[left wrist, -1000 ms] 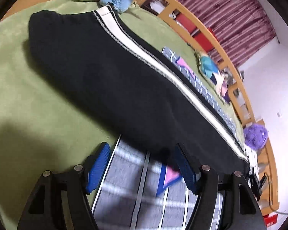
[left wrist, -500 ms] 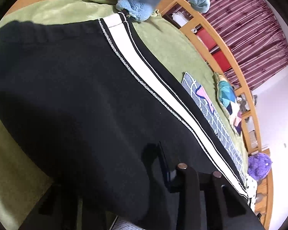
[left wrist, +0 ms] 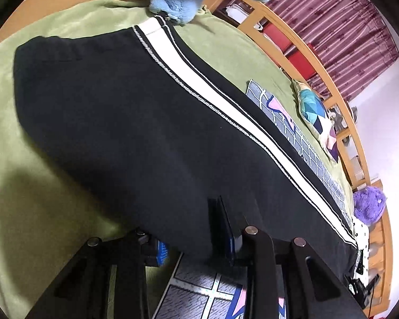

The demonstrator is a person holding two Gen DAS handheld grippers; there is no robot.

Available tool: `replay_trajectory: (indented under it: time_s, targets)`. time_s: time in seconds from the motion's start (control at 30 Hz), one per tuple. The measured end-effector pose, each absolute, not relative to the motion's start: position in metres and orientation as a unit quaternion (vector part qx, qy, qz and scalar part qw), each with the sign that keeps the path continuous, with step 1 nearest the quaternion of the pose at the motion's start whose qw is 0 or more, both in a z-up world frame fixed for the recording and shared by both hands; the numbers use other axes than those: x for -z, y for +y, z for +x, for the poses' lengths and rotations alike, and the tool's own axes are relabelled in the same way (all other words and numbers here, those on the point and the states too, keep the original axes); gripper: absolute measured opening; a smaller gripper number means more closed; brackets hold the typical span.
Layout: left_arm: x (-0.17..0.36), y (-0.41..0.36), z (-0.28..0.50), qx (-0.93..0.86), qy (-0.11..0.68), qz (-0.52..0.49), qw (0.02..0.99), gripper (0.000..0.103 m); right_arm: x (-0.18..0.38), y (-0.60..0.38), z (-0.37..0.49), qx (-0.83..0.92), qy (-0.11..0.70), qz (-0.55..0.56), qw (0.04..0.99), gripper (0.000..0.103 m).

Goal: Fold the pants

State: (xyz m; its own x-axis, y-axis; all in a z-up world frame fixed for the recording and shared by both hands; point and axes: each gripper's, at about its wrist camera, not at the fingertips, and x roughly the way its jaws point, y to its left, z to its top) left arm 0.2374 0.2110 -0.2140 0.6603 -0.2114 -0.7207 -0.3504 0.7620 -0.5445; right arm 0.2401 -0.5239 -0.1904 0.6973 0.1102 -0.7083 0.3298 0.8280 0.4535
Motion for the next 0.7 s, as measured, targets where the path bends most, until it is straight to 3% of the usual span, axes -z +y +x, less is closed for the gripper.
replay_trajectory:
  time_s: [0.07, 0.2, 0.3, 0.33, 0.37, 0.7]
  targets:
    - [0.217, 0.218, 0.238, -0.037, 0.409, -0.355, 0.84, 0.032, 0.197, -0.528, 0.254, 0.068, 0.397, 0.287, 0.869, 0.045]
    - [0.225, 0.223, 0.242, -0.033, 0.394, -0.371, 0.84, 0.032, 0.209, -0.535, 0.278, 0.074, 0.387, 0.295, 0.87, 0.049]
    - [0.224, 0.222, 0.248, -0.038, 0.39, -0.368, 0.843, 0.03, 0.207, -0.53, 0.29, 0.085, 0.385, 0.278, 0.876, 0.036]
    - [0.219, 0.221, 0.255, -0.042, 0.393, -0.352, 0.849, 0.017, 0.206, -0.528, 0.293, 0.087, 0.385, 0.273, 0.877, 0.027]
    - [0.212, 0.22, 0.26, -0.042, 0.393, -0.33, 0.857, 0.013, 0.202, -0.526, 0.294, 0.087, 0.384, 0.266, 0.88, 0.022]
    - [0.094, 0.196, 0.215, 0.035, 0.346, -0.279, 0.895, 0.01, 0.095, -0.543, 0.237, 0.044, 0.326, 0.264, 0.907, 0.015]
